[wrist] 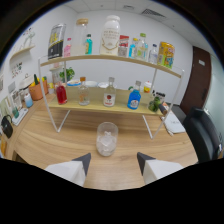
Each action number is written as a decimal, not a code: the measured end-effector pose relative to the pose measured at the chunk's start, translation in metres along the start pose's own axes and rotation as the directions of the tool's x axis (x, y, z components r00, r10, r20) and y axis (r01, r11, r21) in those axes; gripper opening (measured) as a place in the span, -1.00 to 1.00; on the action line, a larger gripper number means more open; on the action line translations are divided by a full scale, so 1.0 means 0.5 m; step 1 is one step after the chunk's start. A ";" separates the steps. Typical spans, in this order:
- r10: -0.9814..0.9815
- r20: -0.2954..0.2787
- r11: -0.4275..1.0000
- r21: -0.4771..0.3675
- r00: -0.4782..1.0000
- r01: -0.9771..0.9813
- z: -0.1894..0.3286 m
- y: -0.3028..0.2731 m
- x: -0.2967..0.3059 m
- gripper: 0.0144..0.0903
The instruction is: Make me a cup of Vodka Sunrise.
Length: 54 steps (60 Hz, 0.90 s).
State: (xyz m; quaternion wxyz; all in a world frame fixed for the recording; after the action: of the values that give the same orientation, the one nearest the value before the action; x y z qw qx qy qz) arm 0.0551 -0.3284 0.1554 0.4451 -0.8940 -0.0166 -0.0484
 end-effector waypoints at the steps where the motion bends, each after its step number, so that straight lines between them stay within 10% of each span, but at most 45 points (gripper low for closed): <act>1: -0.002 -0.001 1.000 0.003 1.000 0.002 0.000 -0.001 0.000 0.91; 30: 0.022 0.055 1.000 0.003 0.998 -0.022 -0.054 0.041 -0.158 0.91; 54: 0.063 0.149 0.954 0.282 0.987 -0.103 0.044 -0.245 -0.353 0.91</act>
State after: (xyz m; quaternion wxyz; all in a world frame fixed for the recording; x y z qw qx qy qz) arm -0.1279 -0.2346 0.2218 0.5702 -0.8206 -0.0165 0.0354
